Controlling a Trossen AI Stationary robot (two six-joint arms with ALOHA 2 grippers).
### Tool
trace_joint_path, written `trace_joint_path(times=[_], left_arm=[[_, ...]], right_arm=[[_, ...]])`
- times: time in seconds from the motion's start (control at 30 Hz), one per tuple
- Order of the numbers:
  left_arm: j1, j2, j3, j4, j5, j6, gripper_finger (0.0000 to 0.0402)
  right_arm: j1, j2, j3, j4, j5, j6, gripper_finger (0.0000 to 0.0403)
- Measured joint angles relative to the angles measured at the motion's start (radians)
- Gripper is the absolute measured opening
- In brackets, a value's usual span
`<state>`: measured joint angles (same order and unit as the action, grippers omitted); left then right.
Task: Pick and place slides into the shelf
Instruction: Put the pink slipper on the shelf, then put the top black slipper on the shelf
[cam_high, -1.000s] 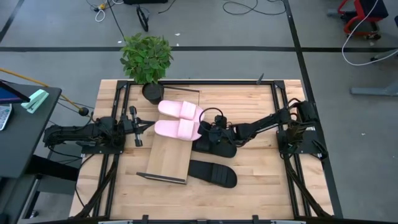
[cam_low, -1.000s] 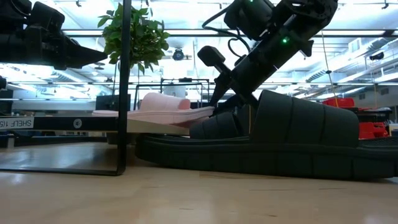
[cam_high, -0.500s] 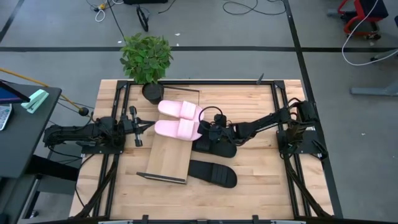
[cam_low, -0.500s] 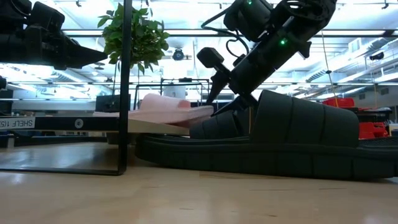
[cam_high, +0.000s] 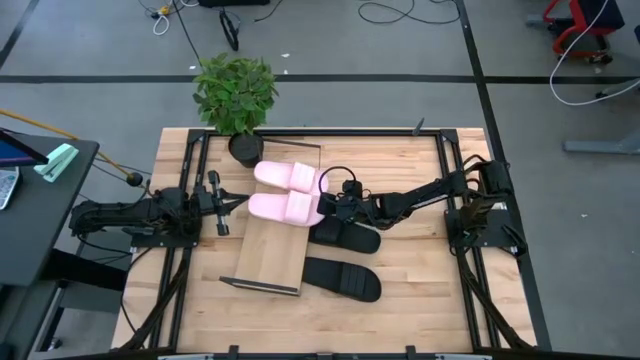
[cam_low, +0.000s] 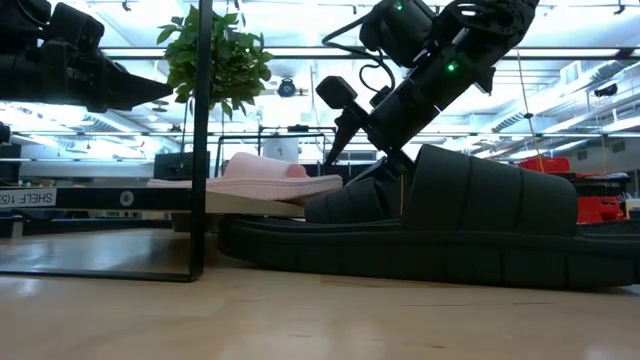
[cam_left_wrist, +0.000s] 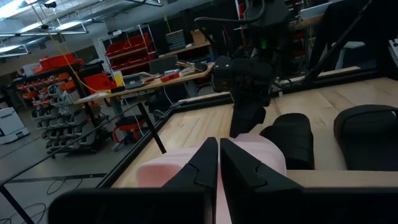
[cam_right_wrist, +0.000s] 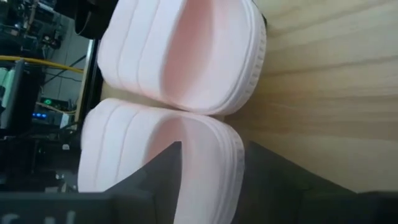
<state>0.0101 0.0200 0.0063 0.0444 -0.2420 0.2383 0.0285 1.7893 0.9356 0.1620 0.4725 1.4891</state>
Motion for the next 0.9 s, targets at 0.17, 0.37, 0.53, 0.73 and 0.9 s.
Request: trace_joint_path(times=[0.17, 0.37, 0.53, 0.73, 0.9], left_arm=[[0.0, 0.002, 0.0, 0.0, 0.0, 0.0, 0.0025], [0.0, 0.015, 0.0, 0.0, 0.0, 0.0, 0.0015], [0.0, 0.025, 0.0, 0.0, 0.0, 0.0, 0.0013], [0.0, 0.027, 0.0, 0.0, 0.0, 0.0, 0.0023], [0.0, 0.027, 0.0, 0.0, 0.0, 0.0, 0.0027]], right_arm=[[-0.016, 0.0, 0.0, -0.008, -0.019, -0.025, 0.0187], [-0.037, 0.0, 0.0, -0.011, -0.037, -0.055, 0.0188], [-0.05, 0.0, 0.0, -0.024, -0.039, -0.077, 0.0188], [-0.072, -0.069, 0.0, -0.172, -0.012, -0.105, 0.0189], [-0.058, -0.199, 0.0, -0.325, 0.042, -0.133, 0.019]])
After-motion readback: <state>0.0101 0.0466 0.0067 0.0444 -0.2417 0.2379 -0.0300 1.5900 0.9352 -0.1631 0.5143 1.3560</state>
